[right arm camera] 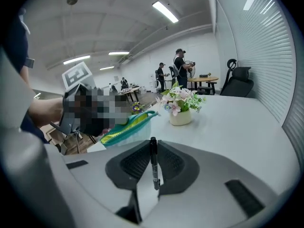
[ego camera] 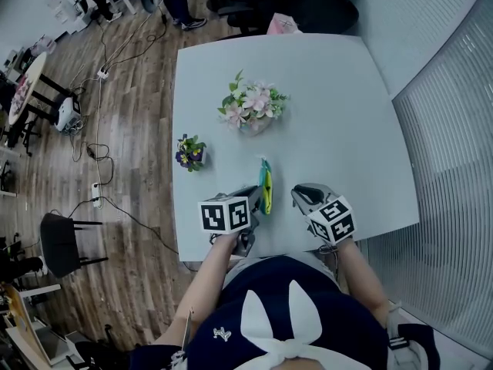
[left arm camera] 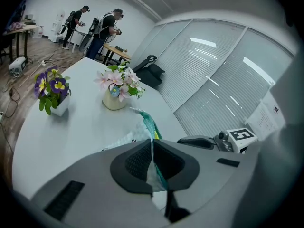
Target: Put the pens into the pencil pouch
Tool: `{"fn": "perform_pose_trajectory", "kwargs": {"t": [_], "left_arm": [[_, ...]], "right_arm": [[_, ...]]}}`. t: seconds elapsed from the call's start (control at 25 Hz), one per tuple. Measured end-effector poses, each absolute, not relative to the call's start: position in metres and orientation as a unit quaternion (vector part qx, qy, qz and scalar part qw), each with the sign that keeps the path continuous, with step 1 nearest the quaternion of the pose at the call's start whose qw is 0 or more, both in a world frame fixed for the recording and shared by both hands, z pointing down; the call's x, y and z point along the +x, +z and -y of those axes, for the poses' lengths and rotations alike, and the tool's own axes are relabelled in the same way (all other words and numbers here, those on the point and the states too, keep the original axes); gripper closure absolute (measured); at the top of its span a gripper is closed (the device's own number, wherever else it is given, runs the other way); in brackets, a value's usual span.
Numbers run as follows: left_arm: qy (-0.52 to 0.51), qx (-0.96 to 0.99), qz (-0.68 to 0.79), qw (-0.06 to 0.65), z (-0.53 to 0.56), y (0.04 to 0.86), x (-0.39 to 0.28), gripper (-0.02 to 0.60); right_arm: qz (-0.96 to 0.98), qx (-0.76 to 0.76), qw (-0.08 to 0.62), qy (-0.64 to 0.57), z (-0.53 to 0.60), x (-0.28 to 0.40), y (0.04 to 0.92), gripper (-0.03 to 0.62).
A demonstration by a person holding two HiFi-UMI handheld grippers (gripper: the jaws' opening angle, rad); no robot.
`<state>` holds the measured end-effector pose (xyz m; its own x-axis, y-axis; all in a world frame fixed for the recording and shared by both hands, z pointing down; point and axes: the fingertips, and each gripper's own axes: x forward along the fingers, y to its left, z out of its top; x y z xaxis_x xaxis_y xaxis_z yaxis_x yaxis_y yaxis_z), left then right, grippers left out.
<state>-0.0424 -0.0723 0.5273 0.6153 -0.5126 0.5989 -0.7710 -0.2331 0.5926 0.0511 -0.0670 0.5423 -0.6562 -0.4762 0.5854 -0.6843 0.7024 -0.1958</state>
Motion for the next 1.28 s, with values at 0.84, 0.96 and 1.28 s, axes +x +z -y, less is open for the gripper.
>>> {"fn": "perform_pose_trajectory", "kwargs": {"t": [0.84,0.96,1.28], "left_arm": [[0.139,0.775,0.412,0.459,0.076,0.528,-0.04,0.551],[0.14,0.775,0.41,0.46,0.076,0.527,-0.04,0.551],[0.141,0.776,0.405,0.463,0.077,0.528,-0.04,0.551]], "right_arm": [[0.917,0.337,0.101,0.186,0.099,0.042,0.423,0.54],[0.918,0.339,0.095,0.181,0.101,0.042,0.415,0.54],[0.922,0.334,0.073,0.18,0.106,0.035,0.398,0.54]]}}
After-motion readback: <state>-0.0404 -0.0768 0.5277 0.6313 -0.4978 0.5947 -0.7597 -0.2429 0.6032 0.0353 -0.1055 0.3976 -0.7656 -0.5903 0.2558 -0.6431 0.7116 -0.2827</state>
